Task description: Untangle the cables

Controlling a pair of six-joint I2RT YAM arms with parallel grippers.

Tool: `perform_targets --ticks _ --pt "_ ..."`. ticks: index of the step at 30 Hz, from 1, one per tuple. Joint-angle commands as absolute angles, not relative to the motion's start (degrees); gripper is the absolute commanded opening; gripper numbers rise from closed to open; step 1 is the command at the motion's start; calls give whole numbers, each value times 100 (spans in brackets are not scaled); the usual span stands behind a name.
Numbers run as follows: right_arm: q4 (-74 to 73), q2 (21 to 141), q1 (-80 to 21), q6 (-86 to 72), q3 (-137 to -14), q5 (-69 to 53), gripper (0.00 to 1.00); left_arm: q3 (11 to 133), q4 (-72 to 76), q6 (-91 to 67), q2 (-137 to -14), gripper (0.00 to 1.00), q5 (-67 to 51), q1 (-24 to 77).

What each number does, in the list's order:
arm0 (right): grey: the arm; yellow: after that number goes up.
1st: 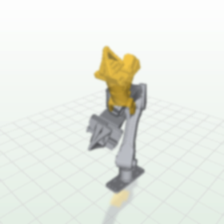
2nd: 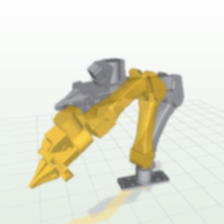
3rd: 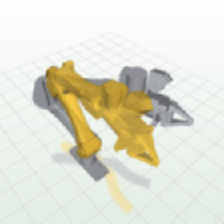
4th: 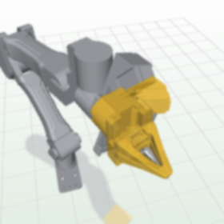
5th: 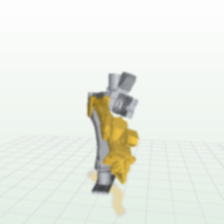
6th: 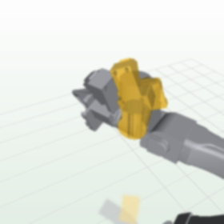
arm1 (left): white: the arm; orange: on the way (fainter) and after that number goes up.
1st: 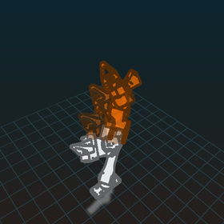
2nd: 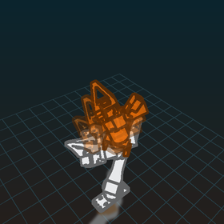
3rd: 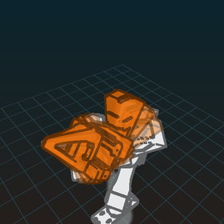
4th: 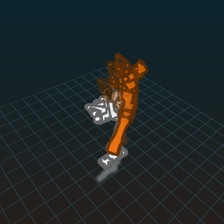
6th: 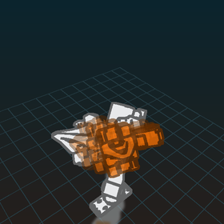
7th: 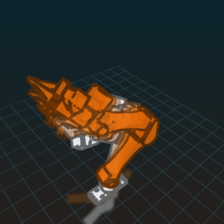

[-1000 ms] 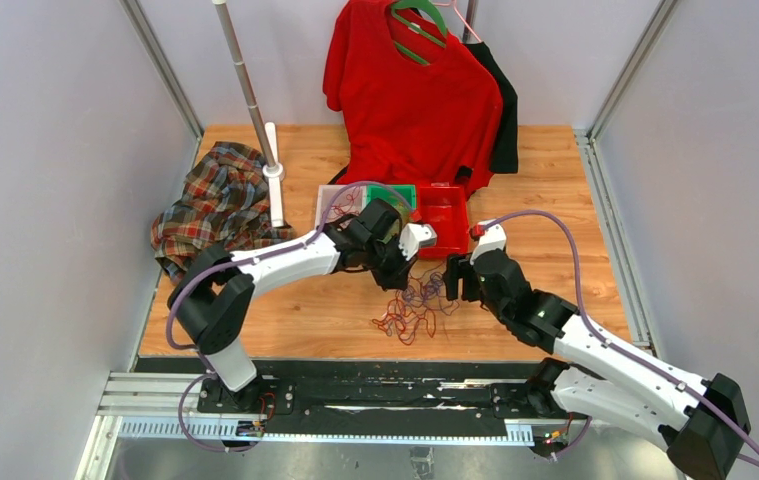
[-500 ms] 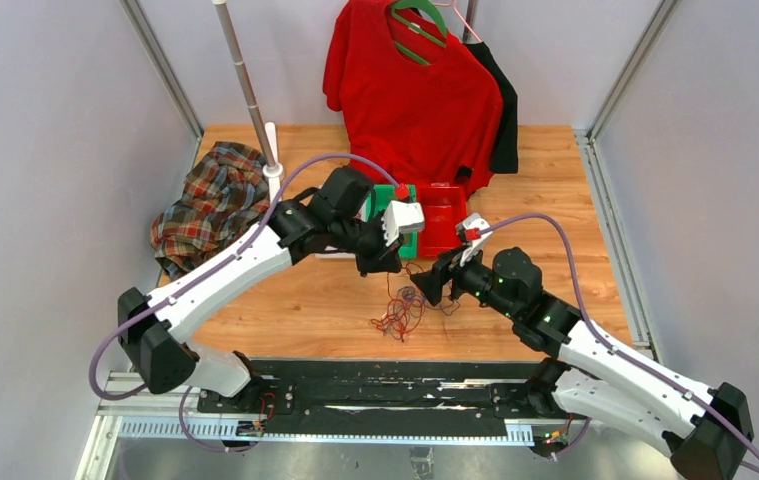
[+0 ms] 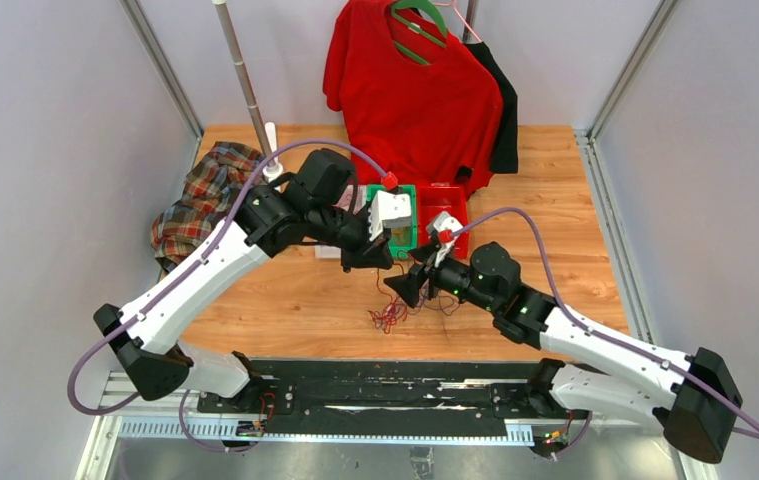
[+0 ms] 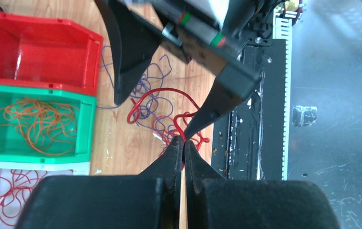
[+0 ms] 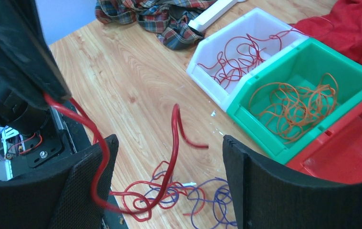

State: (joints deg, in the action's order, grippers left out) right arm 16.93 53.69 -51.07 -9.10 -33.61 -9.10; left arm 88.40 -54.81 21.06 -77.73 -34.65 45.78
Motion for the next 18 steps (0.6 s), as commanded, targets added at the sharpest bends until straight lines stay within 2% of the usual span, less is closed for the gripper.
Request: perform_targets --ticks 1,8,18 --pt "2262 5630 -5427 -677 -3671 -416 80 9314 -5855 2216 -7577 1 -3835 4605" --pt "3082 5999 -5460 -1024 -3325 192 79 10177 -5933 2076 -7442 1 -4131 4606" --pt "3719 6011 -5458 -1460 -2390 817 65 11816 -5926 2307 -7322 1 -3754 4605"
